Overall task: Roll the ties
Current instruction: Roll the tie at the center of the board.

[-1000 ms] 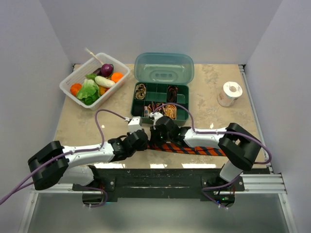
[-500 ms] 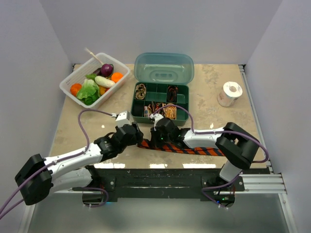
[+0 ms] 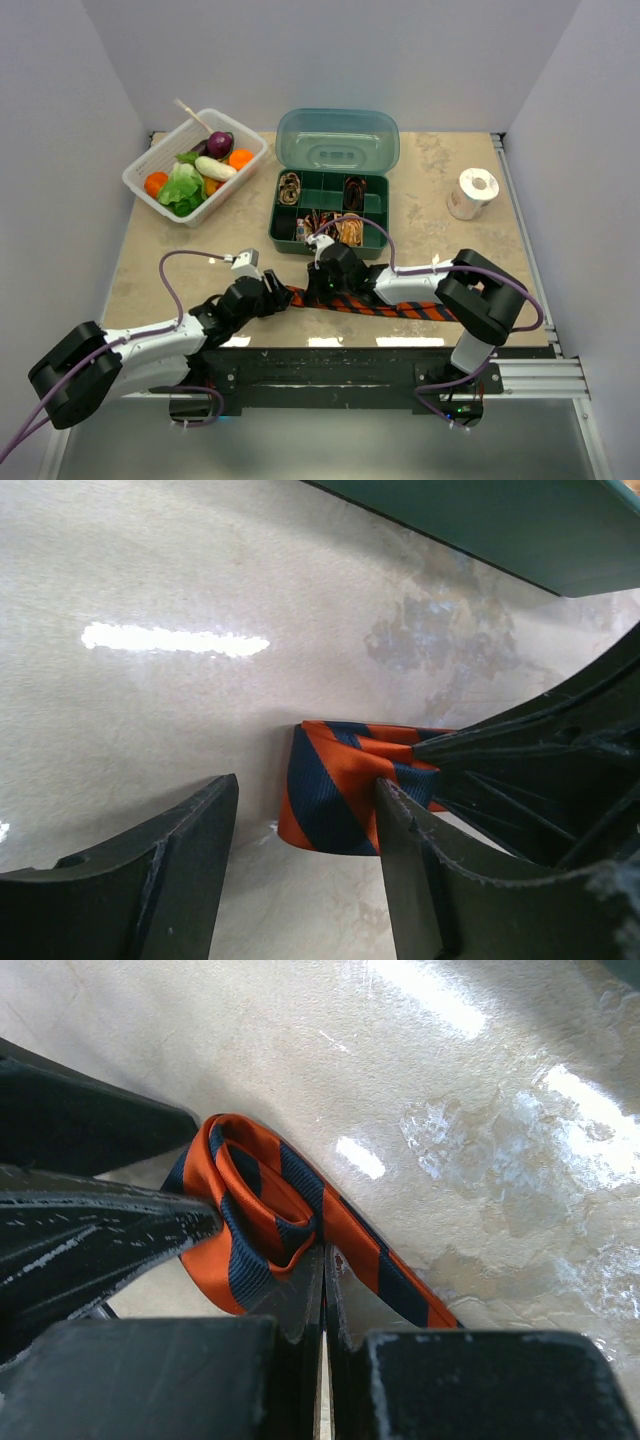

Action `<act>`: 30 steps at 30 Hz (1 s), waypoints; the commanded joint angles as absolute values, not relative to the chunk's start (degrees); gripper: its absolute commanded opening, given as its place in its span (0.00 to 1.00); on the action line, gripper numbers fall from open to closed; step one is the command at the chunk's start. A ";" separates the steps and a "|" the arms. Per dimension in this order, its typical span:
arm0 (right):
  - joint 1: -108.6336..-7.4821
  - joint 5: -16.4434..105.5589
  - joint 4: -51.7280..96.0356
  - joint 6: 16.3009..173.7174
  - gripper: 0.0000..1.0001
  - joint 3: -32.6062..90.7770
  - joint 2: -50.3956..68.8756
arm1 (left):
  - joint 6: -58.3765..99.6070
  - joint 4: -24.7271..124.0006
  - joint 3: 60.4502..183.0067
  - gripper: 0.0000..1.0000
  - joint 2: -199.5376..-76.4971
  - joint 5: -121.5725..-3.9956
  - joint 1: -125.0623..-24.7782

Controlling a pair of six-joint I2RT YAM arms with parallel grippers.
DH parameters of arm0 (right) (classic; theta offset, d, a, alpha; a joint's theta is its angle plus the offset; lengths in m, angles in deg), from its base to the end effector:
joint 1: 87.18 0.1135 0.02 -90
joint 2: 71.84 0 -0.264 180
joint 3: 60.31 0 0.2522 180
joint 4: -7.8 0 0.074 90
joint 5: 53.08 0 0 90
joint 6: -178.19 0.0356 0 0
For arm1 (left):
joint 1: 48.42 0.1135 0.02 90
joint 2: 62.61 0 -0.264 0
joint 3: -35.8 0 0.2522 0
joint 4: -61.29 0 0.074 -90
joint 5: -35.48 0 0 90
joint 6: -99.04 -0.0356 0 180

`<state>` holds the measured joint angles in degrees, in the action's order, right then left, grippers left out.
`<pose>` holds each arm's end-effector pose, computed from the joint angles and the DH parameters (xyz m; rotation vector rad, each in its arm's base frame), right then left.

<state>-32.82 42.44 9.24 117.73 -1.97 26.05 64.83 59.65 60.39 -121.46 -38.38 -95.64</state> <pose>0.1914 0.2729 0.1426 -0.5763 2.3699 0.8304 0.1292 -0.1250 0.1340 -0.3311 2.2352 -0.7018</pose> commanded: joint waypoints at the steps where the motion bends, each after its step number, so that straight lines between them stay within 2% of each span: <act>1: -32.69 42.28 9.08 117.81 0.00 -0.85 26.77 | 66.69 67.57 58.88 0.61 -124.30 -41.25 -95.27; 10: -32.69 41.57 11.45 117.38 0.00 0.12 23.87 | 68.71 70.99 59.14 0.57 -126.24 -41.16 -95.27; 16: -32.69 42.81 11.10 117.46 0.00 2.84 25.89 | 69.15 71.88 58.44 0.53 -125.28 -40.99 -95.27; 26: -32.69 42.28 11.89 116.93 0.00 6.80 28.61 | 70.30 72.14 57.65 0.54 -124.93 -39.49 -95.27; 30: -32.69 42.28 11.36 117.11 0.00 7.24 30.72 | 71.08 72.58 57.47 0.51 -125.80 -38.79 -95.27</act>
